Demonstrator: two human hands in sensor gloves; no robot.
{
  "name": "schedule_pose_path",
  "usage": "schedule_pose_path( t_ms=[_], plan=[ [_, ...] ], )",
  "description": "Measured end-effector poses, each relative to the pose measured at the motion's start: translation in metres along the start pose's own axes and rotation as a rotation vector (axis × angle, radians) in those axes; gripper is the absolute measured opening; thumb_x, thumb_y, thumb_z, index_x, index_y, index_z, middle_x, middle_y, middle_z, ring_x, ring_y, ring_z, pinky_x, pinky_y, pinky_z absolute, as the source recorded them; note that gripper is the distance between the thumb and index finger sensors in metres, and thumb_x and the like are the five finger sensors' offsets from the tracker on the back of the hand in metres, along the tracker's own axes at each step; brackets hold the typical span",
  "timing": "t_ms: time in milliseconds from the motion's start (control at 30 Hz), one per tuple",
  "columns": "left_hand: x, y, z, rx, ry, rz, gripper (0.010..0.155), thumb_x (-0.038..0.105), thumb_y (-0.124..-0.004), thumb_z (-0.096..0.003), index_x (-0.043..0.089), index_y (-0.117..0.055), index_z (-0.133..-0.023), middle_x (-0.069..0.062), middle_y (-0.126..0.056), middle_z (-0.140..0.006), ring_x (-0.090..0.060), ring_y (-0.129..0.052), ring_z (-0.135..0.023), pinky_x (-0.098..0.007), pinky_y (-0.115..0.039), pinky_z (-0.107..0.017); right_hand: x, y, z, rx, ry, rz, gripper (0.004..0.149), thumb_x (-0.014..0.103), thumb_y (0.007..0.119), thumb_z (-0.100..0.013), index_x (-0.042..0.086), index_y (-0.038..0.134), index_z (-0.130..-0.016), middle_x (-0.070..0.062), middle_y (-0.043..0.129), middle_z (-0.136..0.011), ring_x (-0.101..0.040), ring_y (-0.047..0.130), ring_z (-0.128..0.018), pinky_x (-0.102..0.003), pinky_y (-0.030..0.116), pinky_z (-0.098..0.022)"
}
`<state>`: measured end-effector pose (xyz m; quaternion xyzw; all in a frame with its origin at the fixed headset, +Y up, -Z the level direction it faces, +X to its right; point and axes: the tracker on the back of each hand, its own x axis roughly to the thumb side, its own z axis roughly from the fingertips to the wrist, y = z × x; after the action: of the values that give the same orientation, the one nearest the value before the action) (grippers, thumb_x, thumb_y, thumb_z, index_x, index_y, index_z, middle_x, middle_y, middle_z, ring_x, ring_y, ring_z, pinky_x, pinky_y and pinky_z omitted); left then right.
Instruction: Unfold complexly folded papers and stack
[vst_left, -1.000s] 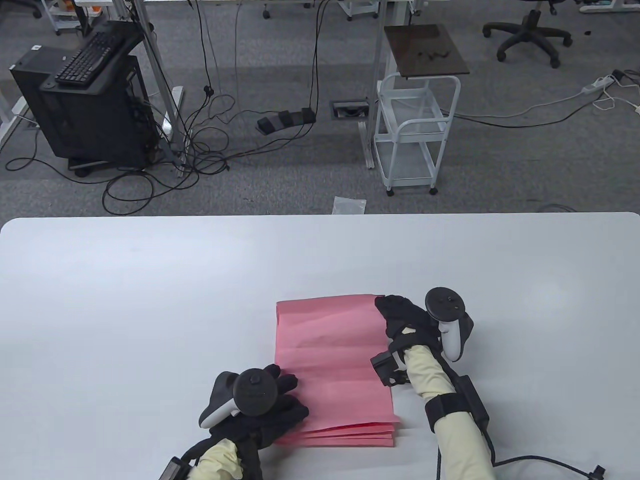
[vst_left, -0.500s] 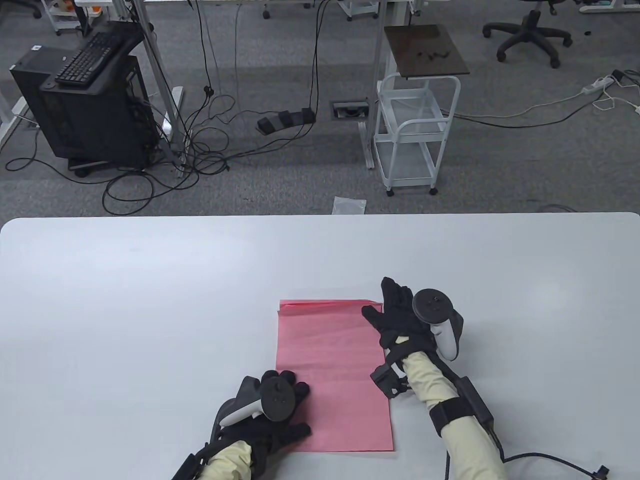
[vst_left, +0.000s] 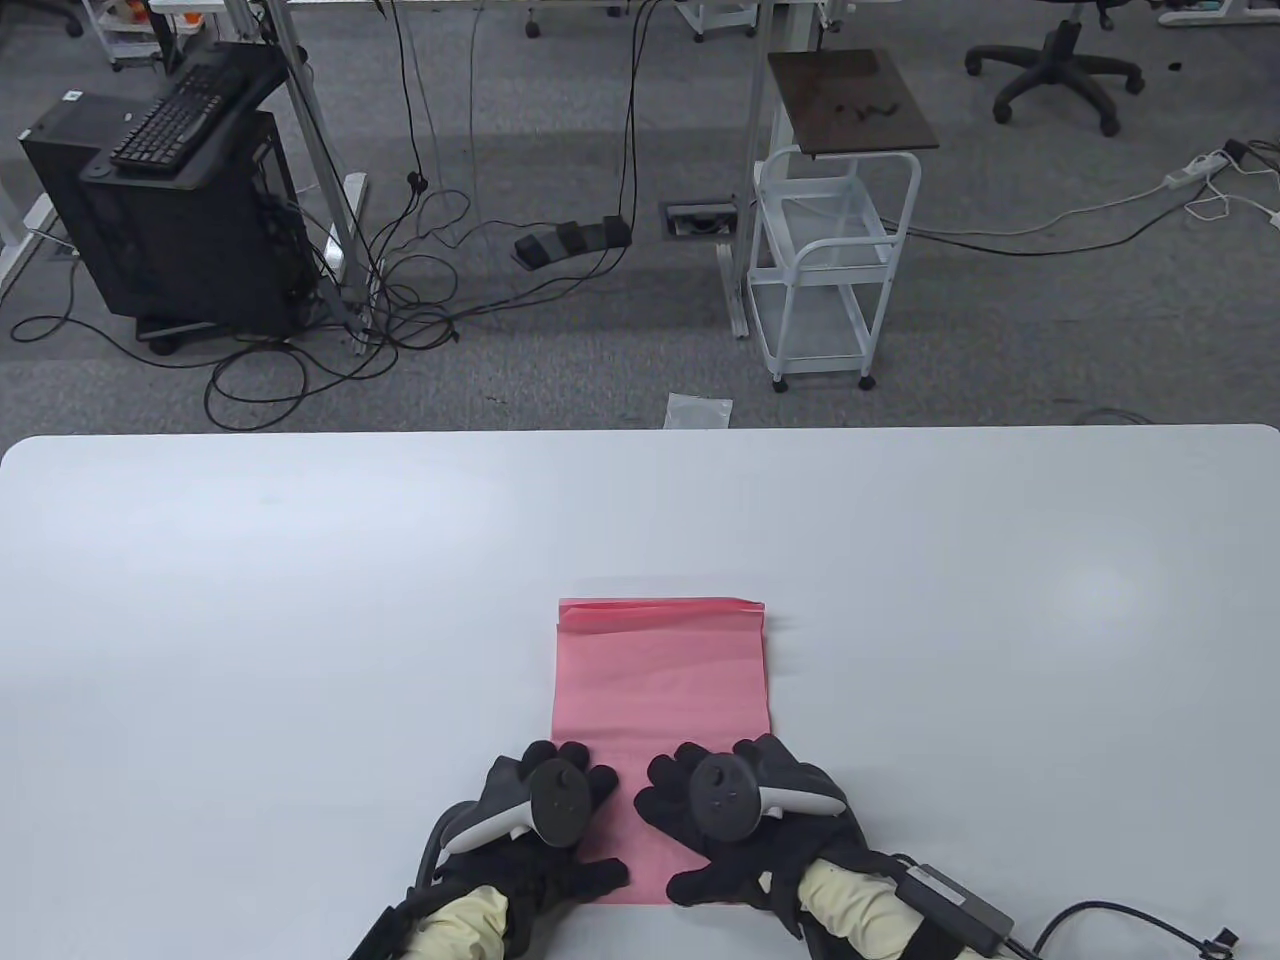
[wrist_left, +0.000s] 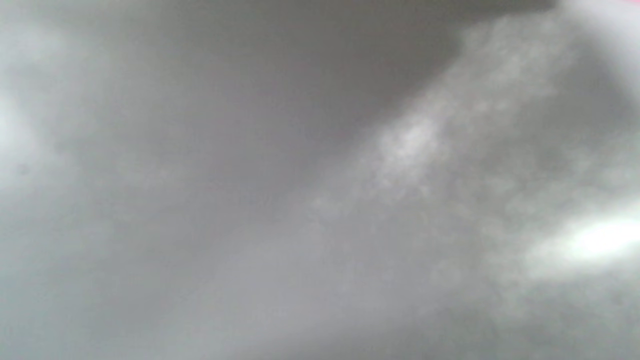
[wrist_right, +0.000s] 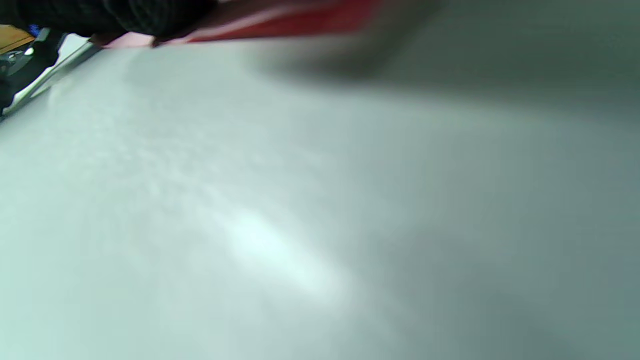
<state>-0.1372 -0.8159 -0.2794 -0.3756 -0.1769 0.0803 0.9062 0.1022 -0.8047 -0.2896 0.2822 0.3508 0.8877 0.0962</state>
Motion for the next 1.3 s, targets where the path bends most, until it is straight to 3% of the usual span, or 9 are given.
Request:
schedule_pose_path(
  t_ms=[300,433,533,667,767,933,1033,1200,1300],
  plan=[
    [0.000,0.000,0.000,-0.003,-0.007,0.007,0.089,0.072,-0.051,-0.0487,0.040,0.016,-0.098,0.011,0.035,-0.099,-0.025,0.034,-0.093,-0.056,0.019,-0.059,-0.038,0.006,0.031,-0.038,0.084,-0.096,0.071,0.057,0.062,-0.049,0.052,0.017,-0.103,0.029,-0.007,-0.110,-0.002,-0.014,-0.100,-0.047,-0.015,-0.066],
    [0.000,0.000,0.000,-0.007,-0.011,0.011,0.089,0.071,-0.050,-0.0487,0.040,0.016,-0.098,0.010,0.036,-0.098,-0.025,0.035,-0.092,-0.056,0.020,-0.059,-0.019,-0.005,0.032,-0.113,0.034,-0.042,0.071,0.051,0.066,-0.050,0.036,0.029,-0.109,0.012,0.008,-0.117,-0.015,-0.006,-0.104,-0.050,-0.010,-0.068],
    [0.000,0.000,0.000,-0.010,-0.012,0.010,0.089,0.072,-0.050,-0.0486,0.040,0.017,-0.098,0.010,0.036,-0.098,-0.025,0.035,-0.091,-0.056,0.020,-0.058,0.005,-0.008,0.019,-0.130,-0.054,-0.011,0.074,0.053,0.066,-0.049,0.042,0.022,-0.107,0.014,0.001,-0.116,-0.014,-0.008,-0.104,-0.050,-0.011,-0.067],
    [0.001,0.000,0.000,-0.014,-0.012,0.006,0.089,0.071,-0.050,-0.0482,0.040,0.018,-0.097,0.010,0.037,-0.097,-0.025,0.036,-0.091,-0.056,0.020,-0.058,0.019,-0.007,-0.010,-0.037,-0.058,0.023,0.074,0.052,0.067,-0.049,0.041,0.021,-0.107,0.015,0.000,-0.115,-0.013,-0.009,-0.103,-0.049,-0.012,-0.067],
    [0.001,0.000,0.000,-0.015,-0.012,0.003,0.089,0.071,-0.050,-0.0478,0.040,0.018,-0.097,0.010,0.037,-0.097,-0.026,0.036,-0.091,-0.056,0.020,-0.058,-0.004,-0.020,-0.020,-0.025,0.004,-0.021,0.071,0.057,0.066,-0.047,0.052,0.023,-0.103,0.027,0.003,-0.112,-0.001,-0.008,-0.102,-0.047,-0.012,-0.067],
    [0.002,0.000,0.000,-0.014,-0.012,0.002,0.090,0.071,-0.050,-0.0480,0.039,0.018,-0.097,0.009,0.037,-0.097,-0.026,0.036,-0.091,-0.057,0.020,-0.058,-0.065,-0.048,-0.020,-0.130,0.209,-0.217,0.062,0.055,0.067,-0.048,0.057,0.032,-0.099,0.034,0.009,-0.111,0.004,-0.004,-0.103,-0.045,-0.013,-0.068],
    [0.002,-0.001,0.000,-0.015,-0.014,0.002,0.090,0.071,-0.050,-0.0479,0.039,0.018,-0.097,0.009,0.037,-0.097,-0.026,0.036,-0.091,-0.057,0.020,-0.058,-0.080,-0.053,-0.018,-0.163,0.266,-0.288,0.060,0.053,0.066,-0.050,0.057,0.034,-0.099,0.034,0.009,-0.111,0.004,-0.004,-0.103,-0.045,-0.014,-0.068],
    [0.002,-0.001,0.000,-0.016,-0.013,0.000,0.090,0.071,-0.049,-0.0480,0.039,0.019,-0.097,0.009,0.037,-0.097,-0.026,0.037,-0.090,-0.057,0.020,-0.058,-0.059,-0.061,-0.015,-0.222,0.270,-0.158,0.058,0.046,0.065,-0.053,0.045,0.039,-0.104,0.017,0.014,-0.117,-0.011,0.000,-0.106,-0.048,-0.009,-0.069],
    [0.002,-0.001,0.000,-0.016,-0.012,0.000,0.090,0.071,-0.049,-0.0481,0.039,0.019,-0.097,0.009,0.037,-0.097,-0.026,0.037,-0.090,-0.057,0.020,-0.058,-0.024,-0.056,-0.013,-0.271,0.105,0.003,0.063,0.047,0.063,-0.053,0.041,0.032,-0.107,0.018,0.009,-0.116,-0.008,-0.008,-0.103,-0.048,-0.012,-0.068]
  ],
)
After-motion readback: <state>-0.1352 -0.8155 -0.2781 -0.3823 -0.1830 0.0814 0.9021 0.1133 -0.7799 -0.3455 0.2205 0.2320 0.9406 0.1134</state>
